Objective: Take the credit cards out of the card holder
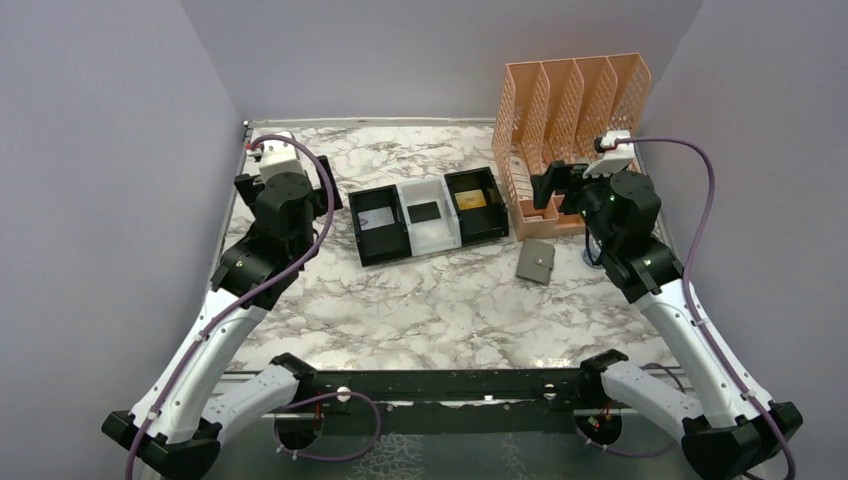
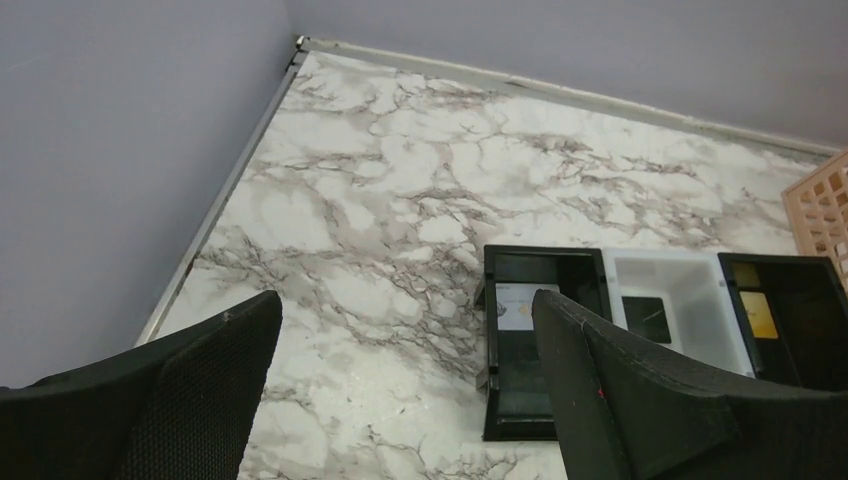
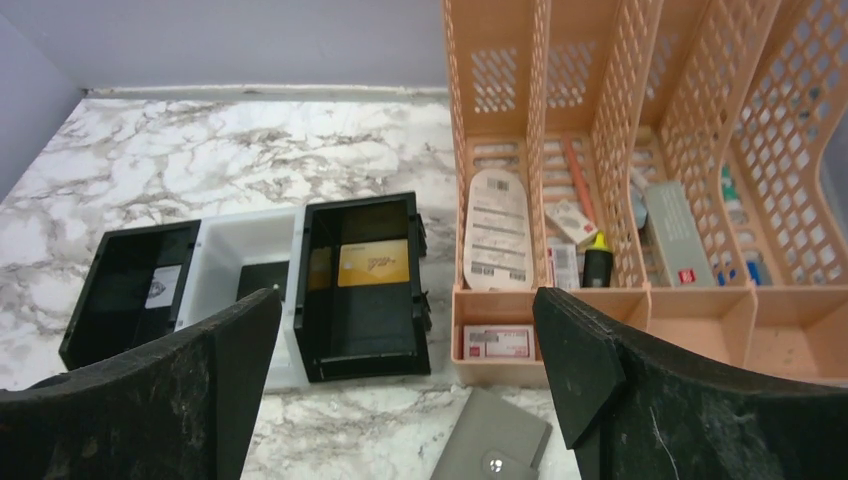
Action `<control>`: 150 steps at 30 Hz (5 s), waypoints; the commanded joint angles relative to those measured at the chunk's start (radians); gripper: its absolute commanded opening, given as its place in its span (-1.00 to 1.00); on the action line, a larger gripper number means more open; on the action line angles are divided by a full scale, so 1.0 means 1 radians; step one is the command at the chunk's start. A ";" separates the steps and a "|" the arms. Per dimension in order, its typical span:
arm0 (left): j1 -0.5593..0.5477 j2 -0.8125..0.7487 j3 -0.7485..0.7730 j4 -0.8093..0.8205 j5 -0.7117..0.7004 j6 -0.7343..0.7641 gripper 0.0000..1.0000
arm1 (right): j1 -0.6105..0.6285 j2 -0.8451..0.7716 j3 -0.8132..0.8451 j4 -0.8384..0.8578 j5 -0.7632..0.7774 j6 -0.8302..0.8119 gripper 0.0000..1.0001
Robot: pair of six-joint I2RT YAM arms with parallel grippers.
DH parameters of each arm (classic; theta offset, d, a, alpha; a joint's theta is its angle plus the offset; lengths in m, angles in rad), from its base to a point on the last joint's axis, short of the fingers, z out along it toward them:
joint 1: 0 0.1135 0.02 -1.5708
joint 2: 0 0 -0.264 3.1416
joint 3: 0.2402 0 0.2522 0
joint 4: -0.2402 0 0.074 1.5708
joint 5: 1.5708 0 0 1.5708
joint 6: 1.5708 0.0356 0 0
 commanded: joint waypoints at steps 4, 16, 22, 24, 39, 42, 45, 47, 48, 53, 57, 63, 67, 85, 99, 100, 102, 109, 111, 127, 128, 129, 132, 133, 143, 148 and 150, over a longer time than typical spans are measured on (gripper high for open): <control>0.072 -0.075 -0.170 0.069 0.226 -0.076 0.98 | -0.114 -0.064 -0.113 -0.033 -0.178 0.175 0.99; 0.089 -0.040 -0.398 0.199 0.864 -0.210 0.98 | -0.183 0.082 -0.246 -0.129 -0.416 0.324 0.96; -0.032 0.045 -0.392 0.220 0.984 -0.201 0.98 | -0.187 0.165 -0.238 -0.233 -0.254 0.393 0.96; -0.086 0.077 -0.382 0.225 0.988 -0.197 0.98 | -0.188 0.189 -0.237 -0.252 -0.210 0.419 0.96; -0.287 0.191 -0.381 0.293 0.848 -0.250 0.98 | -0.191 0.481 -0.224 -0.219 -0.007 0.428 0.81; -0.287 0.172 -0.406 0.319 0.831 -0.264 0.98 | -0.191 0.507 -0.209 -0.222 0.054 0.401 0.77; -0.287 0.156 -0.419 0.330 0.813 -0.267 0.98 | -0.192 0.534 -0.186 -0.224 0.095 0.389 0.75; -0.288 0.150 -0.422 0.331 0.805 -0.267 0.98 | -0.191 0.551 -0.188 -0.200 0.088 0.382 0.74; -0.288 0.146 -0.424 0.331 0.800 -0.267 0.98 | -0.191 0.565 -0.189 -0.180 0.063 0.368 0.73; -0.288 0.127 -0.438 0.334 0.776 -0.272 0.98 | -0.192 0.630 -0.172 -0.180 -0.053 0.344 0.52; -0.288 0.109 -0.463 0.334 0.759 -0.283 0.98 | -0.190 0.579 -0.250 -0.117 -0.180 0.311 0.24; -0.288 0.085 -0.498 0.343 0.725 -0.297 0.98 | -0.184 0.478 -0.343 -0.090 -0.359 0.298 0.09; -0.288 0.092 -0.505 0.359 0.717 -0.297 0.98 | -0.154 0.463 -0.347 -0.094 -0.428 0.271 0.02; -0.288 0.068 -0.596 0.364 0.654 -0.386 0.90 | 0.245 0.438 -0.242 -0.102 -0.500 0.192 0.16; -0.291 0.154 -0.686 0.481 0.702 -0.553 0.88 | 0.318 0.425 -0.221 -0.207 -0.426 0.179 -0.04; -0.291 0.153 -0.689 0.482 0.689 -0.562 0.88 | 0.333 0.429 -0.220 -0.206 -0.400 0.186 -0.06; -0.291 0.143 -0.697 0.483 0.664 -0.580 0.86 | 0.352 0.445 -0.216 -0.209 -0.355 0.192 -0.07; -0.291 0.035 -0.752 0.475 0.554 -0.627 0.84 | 0.408 0.494 -0.199 -0.215 -0.255 0.187 -0.15; -0.291 -0.010 -0.775 0.473 0.528 -0.641 0.85 | 0.420 0.511 -0.190 -0.213 -0.241 0.183 -0.16; -0.291 -0.062 -0.798 0.476 0.552 -0.619 0.81 | 0.489 0.635 -0.152 -0.249 -0.100 0.240 -0.28; -0.291 -0.047 -0.798 0.490 0.567 -0.618 0.79 | 0.490 0.638 -0.156 -0.246 -0.095 0.249 -0.33; -0.291 -0.027 -0.799 0.509 0.589 -0.615 0.77 | 0.489 0.640 -0.158 -0.243 -0.089 0.257 -0.40; -0.291 0.036 -0.801 0.552 0.633 -0.616 0.72 | 0.490 0.628 -0.170 -0.224 -0.090 0.279 -0.52; -0.291 0.057 -0.797 0.563 0.652 -0.616 0.71 | 0.490 0.622 -0.175 -0.218 -0.091 0.294 -0.57; -0.311 0.225 -0.785 0.684 0.779 -0.622 0.69 | 0.490 0.550 -0.224 -0.098 -0.200 0.420 -0.98; -0.340 0.341 -0.742 0.716 0.804 -0.618 0.66 | 0.490 0.526 -0.247 -0.029 -0.268 0.477 -0.98; -0.351 0.376 -0.729 0.723 0.794 -0.620 0.64 | 0.490 0.519 -0.254 -0.006 -0.290 0.492 -0.98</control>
